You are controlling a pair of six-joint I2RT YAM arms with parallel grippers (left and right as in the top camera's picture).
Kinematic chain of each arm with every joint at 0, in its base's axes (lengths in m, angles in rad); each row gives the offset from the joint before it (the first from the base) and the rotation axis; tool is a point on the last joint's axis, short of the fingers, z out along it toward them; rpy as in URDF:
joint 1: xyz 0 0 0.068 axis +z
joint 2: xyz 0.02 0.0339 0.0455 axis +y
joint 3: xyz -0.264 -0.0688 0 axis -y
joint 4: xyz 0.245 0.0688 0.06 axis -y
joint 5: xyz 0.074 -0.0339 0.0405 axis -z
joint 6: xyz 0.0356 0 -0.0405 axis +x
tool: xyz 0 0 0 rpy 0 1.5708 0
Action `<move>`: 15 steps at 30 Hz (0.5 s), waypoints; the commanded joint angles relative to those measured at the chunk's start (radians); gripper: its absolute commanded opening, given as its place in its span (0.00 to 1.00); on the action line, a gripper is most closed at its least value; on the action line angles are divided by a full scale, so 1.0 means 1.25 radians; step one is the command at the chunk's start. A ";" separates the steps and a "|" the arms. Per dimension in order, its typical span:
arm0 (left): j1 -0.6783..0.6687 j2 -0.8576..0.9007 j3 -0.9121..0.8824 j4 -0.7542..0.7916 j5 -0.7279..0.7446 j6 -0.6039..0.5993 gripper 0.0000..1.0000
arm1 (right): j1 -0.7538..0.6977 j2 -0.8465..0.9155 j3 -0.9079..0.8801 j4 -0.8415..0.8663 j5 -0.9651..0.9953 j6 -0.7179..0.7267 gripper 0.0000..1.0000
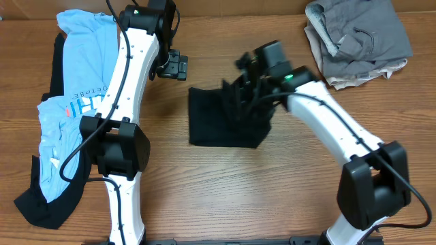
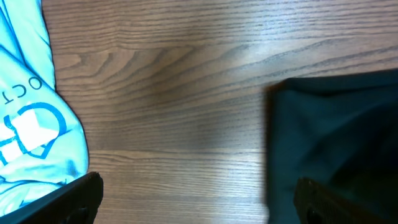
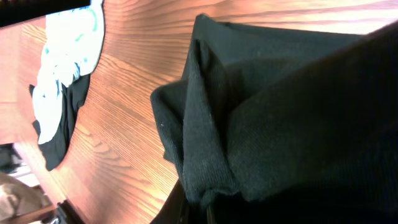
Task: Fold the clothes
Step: 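Grasp the shirt's right end with the right gripper and fold it leftward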
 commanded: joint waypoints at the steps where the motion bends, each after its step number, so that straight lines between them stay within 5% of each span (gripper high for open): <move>1: 0.009 -0.001 0.022 0.008 0.007 0.010 1.00 | 0.076 -0.023 0.019 0.040 0.121 0.091 0.04; 15: 0.017 -0.002 0.022 0.039 0.009 0.007 1.00 | 0.182 0.078 0.018 0.236 0.216 0.214 0.04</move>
